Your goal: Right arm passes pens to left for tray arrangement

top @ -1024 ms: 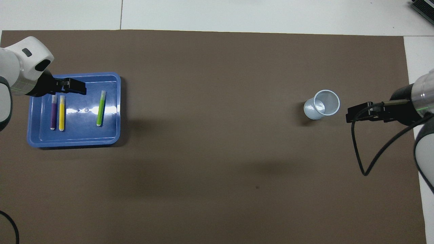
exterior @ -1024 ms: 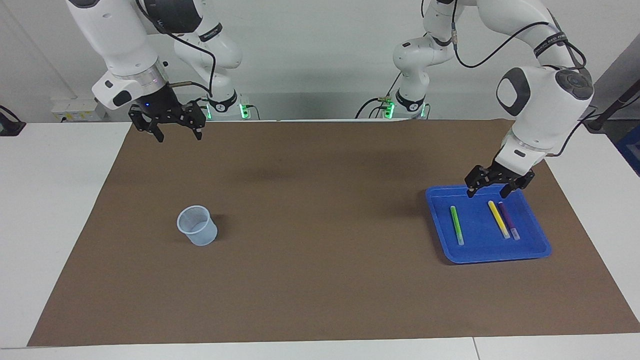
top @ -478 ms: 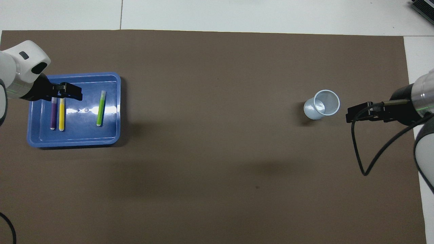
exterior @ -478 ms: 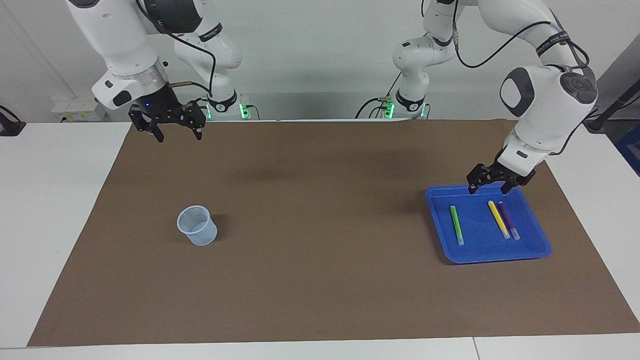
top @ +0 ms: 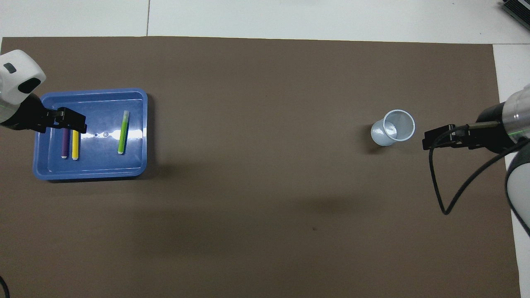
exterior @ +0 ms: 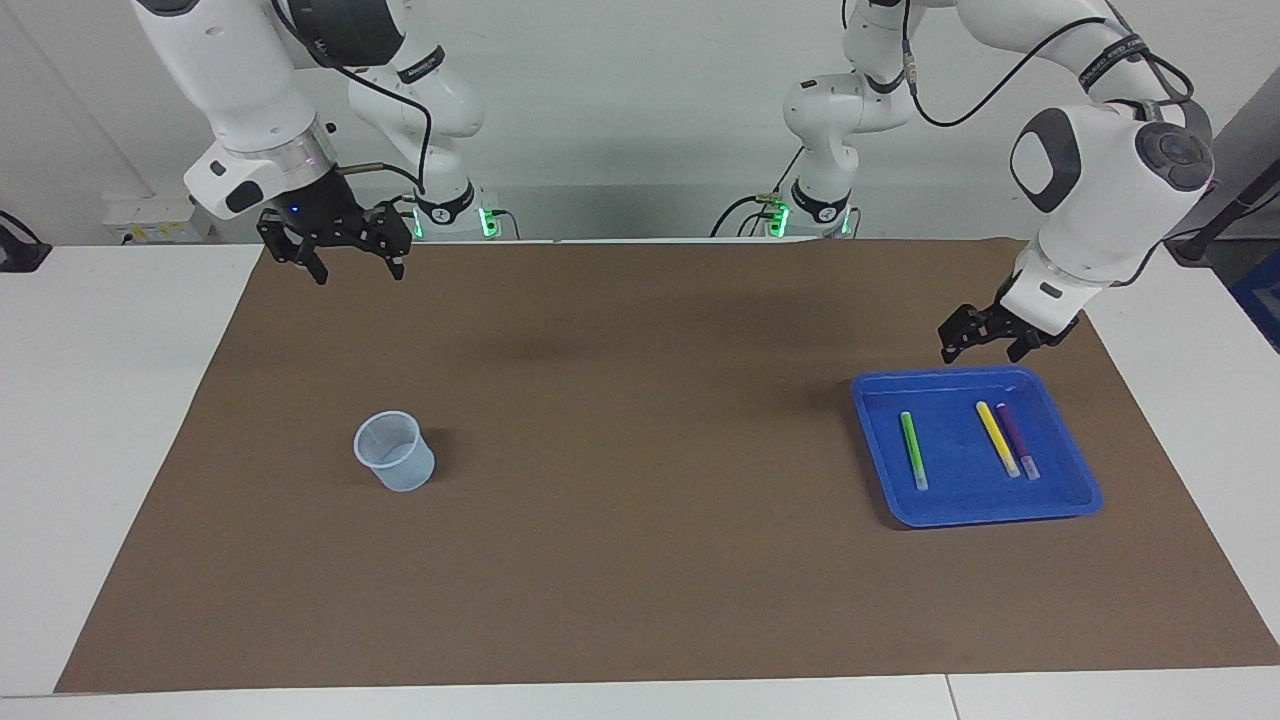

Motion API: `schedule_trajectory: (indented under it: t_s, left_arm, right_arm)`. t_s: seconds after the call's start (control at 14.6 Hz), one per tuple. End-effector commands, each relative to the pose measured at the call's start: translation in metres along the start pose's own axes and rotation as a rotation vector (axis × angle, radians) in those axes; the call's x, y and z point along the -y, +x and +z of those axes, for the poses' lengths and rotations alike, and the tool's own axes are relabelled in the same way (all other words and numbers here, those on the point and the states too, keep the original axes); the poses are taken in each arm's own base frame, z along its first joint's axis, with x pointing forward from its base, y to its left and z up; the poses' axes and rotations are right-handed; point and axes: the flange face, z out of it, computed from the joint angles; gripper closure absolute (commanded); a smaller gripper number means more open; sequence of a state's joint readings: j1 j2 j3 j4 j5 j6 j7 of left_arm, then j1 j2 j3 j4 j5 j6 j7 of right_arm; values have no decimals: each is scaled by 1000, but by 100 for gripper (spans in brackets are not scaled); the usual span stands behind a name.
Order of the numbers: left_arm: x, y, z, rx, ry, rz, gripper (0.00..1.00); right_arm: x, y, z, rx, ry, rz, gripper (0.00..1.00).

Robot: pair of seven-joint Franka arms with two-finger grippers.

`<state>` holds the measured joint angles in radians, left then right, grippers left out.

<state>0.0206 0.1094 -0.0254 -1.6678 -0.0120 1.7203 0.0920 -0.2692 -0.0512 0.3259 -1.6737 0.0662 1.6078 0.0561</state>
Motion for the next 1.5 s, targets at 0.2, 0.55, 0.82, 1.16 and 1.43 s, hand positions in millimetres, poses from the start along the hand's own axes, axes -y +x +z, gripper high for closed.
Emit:
schedule_trajectory:
  t_s: [0.2,0.55,0.82,1.16,1.43]
  left_arm:
    - [1,-29,-31,24,30,50,0]
    - [17,-40,-38,17,45,59,0]
    - [15,-60,-59,28,43,57,0]
    - [18,-69,-53,30,42,75,0]
    - [15,-64,-53,-2,48,129,0]
  right_arm:
    - [-1,-5,-2,-4,-12,16,0]
    - [-1,-5,-2,-4,-12,16,0]
    - [0,-5,-2,-4,-12,14,0]
    - [-1,-5,-2,-4,-12,16,0]
    - [-1,-5,-2,-4,-13,16,0]
